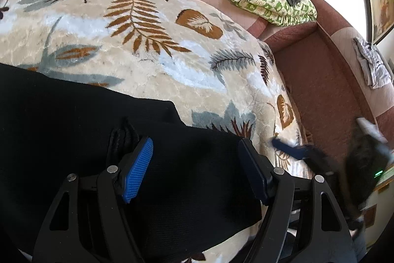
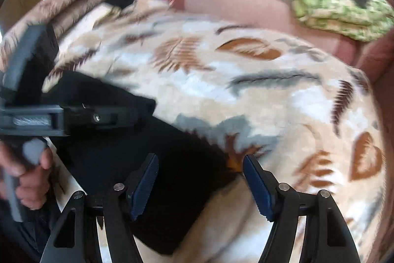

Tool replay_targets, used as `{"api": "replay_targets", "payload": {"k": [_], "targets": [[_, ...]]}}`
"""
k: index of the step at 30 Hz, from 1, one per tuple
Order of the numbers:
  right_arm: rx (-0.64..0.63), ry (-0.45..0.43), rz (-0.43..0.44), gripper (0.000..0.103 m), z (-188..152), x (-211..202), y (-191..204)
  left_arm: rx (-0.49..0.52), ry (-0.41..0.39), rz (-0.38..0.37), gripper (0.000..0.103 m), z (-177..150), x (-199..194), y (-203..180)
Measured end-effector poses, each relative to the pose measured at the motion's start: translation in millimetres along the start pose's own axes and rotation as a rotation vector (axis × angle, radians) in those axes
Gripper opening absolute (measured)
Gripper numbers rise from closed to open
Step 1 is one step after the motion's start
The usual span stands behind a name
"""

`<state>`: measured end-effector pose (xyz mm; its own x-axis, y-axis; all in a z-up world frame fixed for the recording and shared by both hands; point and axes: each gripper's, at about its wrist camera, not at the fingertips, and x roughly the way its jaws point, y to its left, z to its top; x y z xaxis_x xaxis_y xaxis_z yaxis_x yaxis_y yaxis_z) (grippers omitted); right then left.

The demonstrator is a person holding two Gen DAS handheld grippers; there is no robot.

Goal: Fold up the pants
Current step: 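Open the right gripper and release the folded pants onto the blanket, then move the open left gripper to the black pants edge and close on it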

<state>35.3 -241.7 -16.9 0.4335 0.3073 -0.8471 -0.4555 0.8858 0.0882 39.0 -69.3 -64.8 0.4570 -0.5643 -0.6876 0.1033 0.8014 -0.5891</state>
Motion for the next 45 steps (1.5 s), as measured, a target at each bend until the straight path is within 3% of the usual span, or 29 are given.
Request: {"api": "replay_targets", "payload": {"k": [2,6,10,11,13,19,21,23,26,29,32,34,35,39,42,45], "targets": [[-0.079,0.12,0.028,0.071,3,31,10,-0.023,0.0,-0.009,0.072,0,0,3],[-0.044,0.102,0.052,0.07,9,25,1,-0.032,-0.007,-0.013,0.072,1,0,3],[-0.055,0.007,0.089,0.069,8,3,8,-0.044,-0.005,-0.024,0.075,2,-1,5],[-0.068,0.025,0.111,0.069,8,6,14,-0.044,-0.005,-0.026,0.075,2,-1,5],[-0.109,0.147,0.112,0.071,0,31,23,-0.043,0.002,-0.026,0.076,2,0,4],[-0.101,0.119,0.04,0.072,4,16,26,-0.048,-0.006,-0.039,0.076,1,-4,4],[-0.047,0.089,-0.003,0.072,-1,-3,26,-0.039,-0.018,-0.047,0.076,0,-6,2],[0.057,0.029,0.021,0.072,-9,-23,19,-0.046,-0.024,-0.074,0.076,2,-10,2],[0.312,-0.049,0.096,0.072,-34,-38,-1,-0.082,-0.045,-0.148,0.076,4,-17,2],[0.441,-0.126,0.086,0.071,-42,-50,-16,-0.088,-0.08,-0.2,0.076,7,-31,0],[0.504,-0.114,0.097,0.071,-46,-48,-25,-0.13,-0.147,-0.285,0.076,12,-76,4],[0.506,-0.115,0.112,0.071,-47,-50,-24,-0.16,-0.196,-0.353,0.076,16,-118,16],[0.5,-0.123,0.122,0.071,-48,-52,-23,-0.163,-0.214,-0.35,0.076,17,-139,23],[0.497,-0.141,0.132,0.071,-48,-54,-24,-0.258,-0.292,-0.254,0.083,6,-210,81],[0.493,-0.129,0.133,0.071,-45,-47,-25,-0.393,-0.278,-0.165,0.083,-21,-220,140],[0.483,-0.122,0.141,0.071,-42,-43,-25,-0.528,-0.231,-0.203,0.083,-47,-201,179]]}}
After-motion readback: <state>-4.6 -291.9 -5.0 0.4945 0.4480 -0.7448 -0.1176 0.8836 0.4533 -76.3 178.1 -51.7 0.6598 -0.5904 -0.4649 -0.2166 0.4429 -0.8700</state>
